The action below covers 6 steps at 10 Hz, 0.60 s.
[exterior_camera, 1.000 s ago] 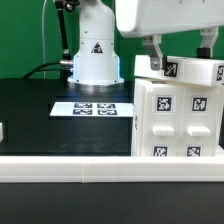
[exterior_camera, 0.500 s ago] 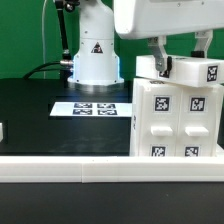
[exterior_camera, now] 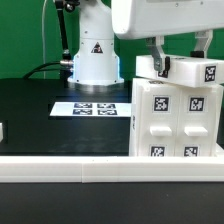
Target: Assemble cabinet
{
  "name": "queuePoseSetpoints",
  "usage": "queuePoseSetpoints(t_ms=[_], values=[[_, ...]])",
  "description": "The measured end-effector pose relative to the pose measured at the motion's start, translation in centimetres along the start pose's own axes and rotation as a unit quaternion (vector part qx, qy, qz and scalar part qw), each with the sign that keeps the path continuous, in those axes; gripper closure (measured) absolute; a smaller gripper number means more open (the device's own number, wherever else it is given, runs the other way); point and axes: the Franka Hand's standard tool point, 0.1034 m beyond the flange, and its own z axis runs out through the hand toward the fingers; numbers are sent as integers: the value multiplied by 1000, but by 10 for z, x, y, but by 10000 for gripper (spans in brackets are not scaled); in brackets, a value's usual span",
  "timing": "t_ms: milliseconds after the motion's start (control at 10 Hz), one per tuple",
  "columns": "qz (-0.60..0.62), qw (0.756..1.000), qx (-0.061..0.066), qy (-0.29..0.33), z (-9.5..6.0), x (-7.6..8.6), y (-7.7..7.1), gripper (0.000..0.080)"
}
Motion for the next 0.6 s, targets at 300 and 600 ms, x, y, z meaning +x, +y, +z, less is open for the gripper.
queuePoseSetpoints(t_ms=[300,600], values=[[115,993,0,0,0,0,0,241],[298,954,-4,16,1,1,2,240]])
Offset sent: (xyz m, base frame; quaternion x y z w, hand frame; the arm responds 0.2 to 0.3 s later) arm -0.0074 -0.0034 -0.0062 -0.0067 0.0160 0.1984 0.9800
